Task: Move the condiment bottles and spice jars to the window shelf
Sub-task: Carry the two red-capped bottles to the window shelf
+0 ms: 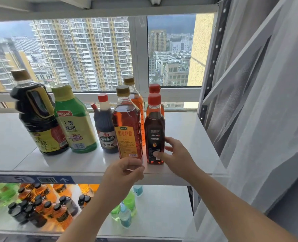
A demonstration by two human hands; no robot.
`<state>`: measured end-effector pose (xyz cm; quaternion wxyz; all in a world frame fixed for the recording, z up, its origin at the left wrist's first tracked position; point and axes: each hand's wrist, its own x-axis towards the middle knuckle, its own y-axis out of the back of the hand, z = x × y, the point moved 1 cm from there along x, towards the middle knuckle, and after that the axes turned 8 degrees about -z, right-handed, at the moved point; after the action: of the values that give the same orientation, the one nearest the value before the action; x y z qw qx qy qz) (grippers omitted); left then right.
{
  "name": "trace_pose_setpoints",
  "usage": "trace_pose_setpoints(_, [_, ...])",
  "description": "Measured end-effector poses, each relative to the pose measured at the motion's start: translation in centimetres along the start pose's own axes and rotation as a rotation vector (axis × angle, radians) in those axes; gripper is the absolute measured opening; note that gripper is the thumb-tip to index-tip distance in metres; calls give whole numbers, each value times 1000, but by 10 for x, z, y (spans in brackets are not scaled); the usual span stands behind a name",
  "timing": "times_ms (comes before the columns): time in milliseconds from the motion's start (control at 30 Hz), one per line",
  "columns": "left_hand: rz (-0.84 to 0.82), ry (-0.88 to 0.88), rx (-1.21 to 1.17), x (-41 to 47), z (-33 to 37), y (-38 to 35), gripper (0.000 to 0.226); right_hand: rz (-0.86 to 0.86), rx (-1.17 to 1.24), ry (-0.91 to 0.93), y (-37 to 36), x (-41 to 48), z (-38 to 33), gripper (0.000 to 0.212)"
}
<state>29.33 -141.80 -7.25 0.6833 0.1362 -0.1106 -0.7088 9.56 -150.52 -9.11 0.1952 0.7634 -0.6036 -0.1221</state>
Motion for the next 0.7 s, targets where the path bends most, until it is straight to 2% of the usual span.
trace_pose_setpoints(200, [-61, 29, 41, -8, -16, -8, 11, 47, 34, -34, -1, -16, 3, 72])
trace_pose_setpoints(267, [-81, 53, 45, -11, -24, -13, 11, 124, 3, -21, 1, -30, 7, 60])
trace_pose_setpoints(333, [-87, 74, 61, -17, -33, -20, 12, 233, -34, -3, 2, -48, 9, 38])
trace_pose_setpoints(400, [-95, 102, 90, -23, -42, -29, 12, 271, -33, -3, 3, -69, 13, 16])
trace_pose_setpoints(467, [-123, 134, 134, -30, -53, -38, 10, 216, -39, -34, 0, -89, 21, 5])
trace_pose_setpoints(567, [-181, 194, 214, -37, -78, -50, 6, 106, -119, -126, -7, -116, 45, 8])
trace_pose_setpoints(700, [-283, 283, 243, -45, -124, -63, 6, -4, -175, -344, -21, -161, 86, 6])
